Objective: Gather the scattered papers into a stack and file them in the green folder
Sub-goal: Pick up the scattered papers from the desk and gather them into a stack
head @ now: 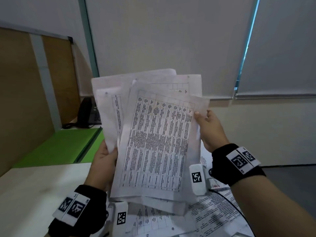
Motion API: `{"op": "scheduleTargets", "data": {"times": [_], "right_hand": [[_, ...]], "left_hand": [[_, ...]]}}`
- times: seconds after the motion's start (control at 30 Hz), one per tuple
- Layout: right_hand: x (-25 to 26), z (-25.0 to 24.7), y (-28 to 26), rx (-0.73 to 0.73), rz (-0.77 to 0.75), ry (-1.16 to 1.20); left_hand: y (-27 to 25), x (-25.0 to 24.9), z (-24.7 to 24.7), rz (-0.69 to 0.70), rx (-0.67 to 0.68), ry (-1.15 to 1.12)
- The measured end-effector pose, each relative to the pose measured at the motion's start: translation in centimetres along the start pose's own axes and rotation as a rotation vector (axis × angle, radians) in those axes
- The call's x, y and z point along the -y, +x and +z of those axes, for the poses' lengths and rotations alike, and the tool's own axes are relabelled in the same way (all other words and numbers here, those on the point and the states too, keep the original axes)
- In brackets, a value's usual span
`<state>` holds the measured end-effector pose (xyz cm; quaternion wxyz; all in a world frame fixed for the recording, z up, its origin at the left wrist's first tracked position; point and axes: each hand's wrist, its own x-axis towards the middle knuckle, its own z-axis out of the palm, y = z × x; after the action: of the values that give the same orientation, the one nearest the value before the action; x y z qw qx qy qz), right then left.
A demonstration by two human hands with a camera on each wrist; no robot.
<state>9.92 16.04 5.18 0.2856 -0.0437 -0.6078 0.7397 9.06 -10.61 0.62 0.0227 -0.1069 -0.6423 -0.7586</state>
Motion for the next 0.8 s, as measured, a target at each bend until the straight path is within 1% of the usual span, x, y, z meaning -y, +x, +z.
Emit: {"op": "scheduleTargets", "data": {"times": [0.1,0.17,0.2,0.27,0.3,0.33,0.4,0.5,0.57,0.6,0.67,0.73,0.8], "right_hand": [[-0.7,0.1,-0.5,0.025,0.023,-0.019],[-0.9,0.1,-0.9,0.016,0.045,0.012],[-1.0,0.2,-1.2,0.009,0.032,0.018],[-0.9,0.5,-1.6,-0.027,-0.056,-0.023],[-0.7,0.7,-1.9,-0.052,-0.114,-0.04],[-0.4,1.1,-2.2,-0.077,-0.168,-0.048],[0.2,1.9,-2.7,-0.11,-0.269,-0.045],[0.9,2.7,-3.5,-0.138,-0.411,-0.089],[1.1,3.0,-4.0,-0.144,-0.454,-0.126],[1.0,3.0,-4.3,-0.132,-0.445,-0.144],[0.6,2.9,-4.9,-0.081,-0.372,-0.183],[-0.1,2.3,-5.4,-0.034,-0.286,-0.217],[-0.8,1.8,-5.9,0.004,-0.194,-0.257]], "left_hand": [[-0.3,0.6,0.2,-0.055,0.033,0.016],[-0.6,0.6,0.1,-0.083,0.019,0.027],[-0.8,0.4,0.2,-0.098,0.025,0.01],[-1.0,-0.3,0.6,-0.124,0.067,-0.07],[-1.0,-0.4,0.7,-0.106,0.082,-0.064],[-1.0,-0.7,1.1,-0.053,0.086,-0.011],[-0.8,-1.2,1.6,0.087,0.016,0.109],[-0.7,-1.6,1.9,0.148,-0.027,0.145],[-0.7,-1.3,1.5,0.166,0.009,0.067],[-0.7,-1.2,1.3,0.17,0.037,0.013],[-0.5,-0.9,0.8,0.178,0.011,-0.003],[-0.6,-0.7,0.9,0.208,-0.031,0.089],[-0.4,-0.3,1.0,0.182,-0.074,0.165]]}}
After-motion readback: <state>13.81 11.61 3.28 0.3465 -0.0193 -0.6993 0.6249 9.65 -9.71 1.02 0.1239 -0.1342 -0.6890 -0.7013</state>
